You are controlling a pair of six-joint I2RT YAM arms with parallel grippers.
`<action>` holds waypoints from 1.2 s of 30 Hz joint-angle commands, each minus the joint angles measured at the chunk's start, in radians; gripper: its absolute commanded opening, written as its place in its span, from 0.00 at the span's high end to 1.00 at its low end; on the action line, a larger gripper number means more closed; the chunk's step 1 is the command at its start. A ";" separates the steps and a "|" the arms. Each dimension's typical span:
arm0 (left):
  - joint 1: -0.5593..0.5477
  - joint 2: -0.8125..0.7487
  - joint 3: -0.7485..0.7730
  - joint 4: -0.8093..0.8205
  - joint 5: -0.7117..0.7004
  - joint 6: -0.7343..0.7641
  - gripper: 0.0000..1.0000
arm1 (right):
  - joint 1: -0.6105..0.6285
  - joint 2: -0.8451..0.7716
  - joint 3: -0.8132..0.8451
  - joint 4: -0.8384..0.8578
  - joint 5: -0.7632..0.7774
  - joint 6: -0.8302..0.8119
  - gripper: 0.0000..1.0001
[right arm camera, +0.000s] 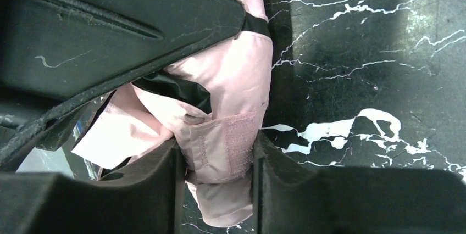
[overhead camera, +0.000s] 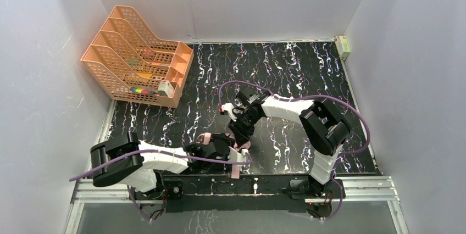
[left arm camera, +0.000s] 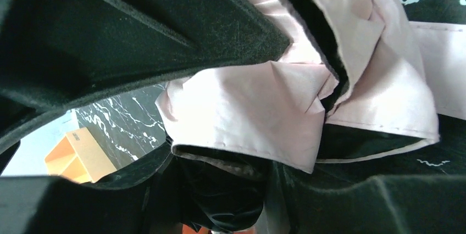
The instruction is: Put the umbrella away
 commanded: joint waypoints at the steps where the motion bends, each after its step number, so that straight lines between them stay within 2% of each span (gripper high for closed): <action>1: -0.002 -0.051 -0.010 -0.026 -0.052 -0.076 0.65 | 0.014 0.021 -0.036 0.012 0.206 0.003 0.67; 3: -0.002 -0.071 -0.001 -0.023 -0.057 -0.145 0.57 | 0.021 0.009 -0.051 0.039 0.259 0.008 0.76; 6: -0.002 -0.121 0.030 -0.080 -0.016 -0.265 0.51 | 0.026 -0.005 -0.072 0.071 0.323 0.012 0.83; 7: -0.002 -0.146 0.034 -0.091 0.002 -0.300 0.40 | 0.027 -0.017 -0.086 0.083 0.341 0.014 0.84; 9: -0.002 -0.204 0.040 -0.121 0.045 -0.367 0.31 | 0.028 -0.038 -0.108 0.126 0.378 0.027 0.86; 16: -0.002 -0.470 0.046 -0.261 0.226 -0.504 0.28 | 0.033 -0.084 -0.156 0.218 0.517 0.044 0.89; 18: -0.002 -0.553 0.038 -0.285 0.233 -0.548 0.28 | 0.034 -0.081 -0.162 0.230 0.558 0.037 0.88; 22: 0.003 -0.719 0.030 -0.317 0.106 -0.653 0.27 | 0.069 -0.100 -0.219 0.312 0.630 -0.024 0.90; 26: 0.027 -0.827 0.080 -0.346 -0.113 -0.809 0.16 | 0.116 -0.135 -0.297 0.414 0.675 -0.116 0.91; 30: 0.084 -0.939 0.093 -0.289 -0.183 -0.874 0.11 | 0.147 -0.181 -0.396 0.512 0.672 -0.245 0.91; 33: 0.110 -0.937 0.131 -0.308 -0.254 -0.890 0.11 | 0.164 -0.214 -0.428 0.512 0.643 -0.326 0.91; 36: 0.147 -0.869 0.186 -0.374 -0.243 -0.902 0.09 | 0.195 -0.253 -0.463 0.511 0.636 -0.386 0.92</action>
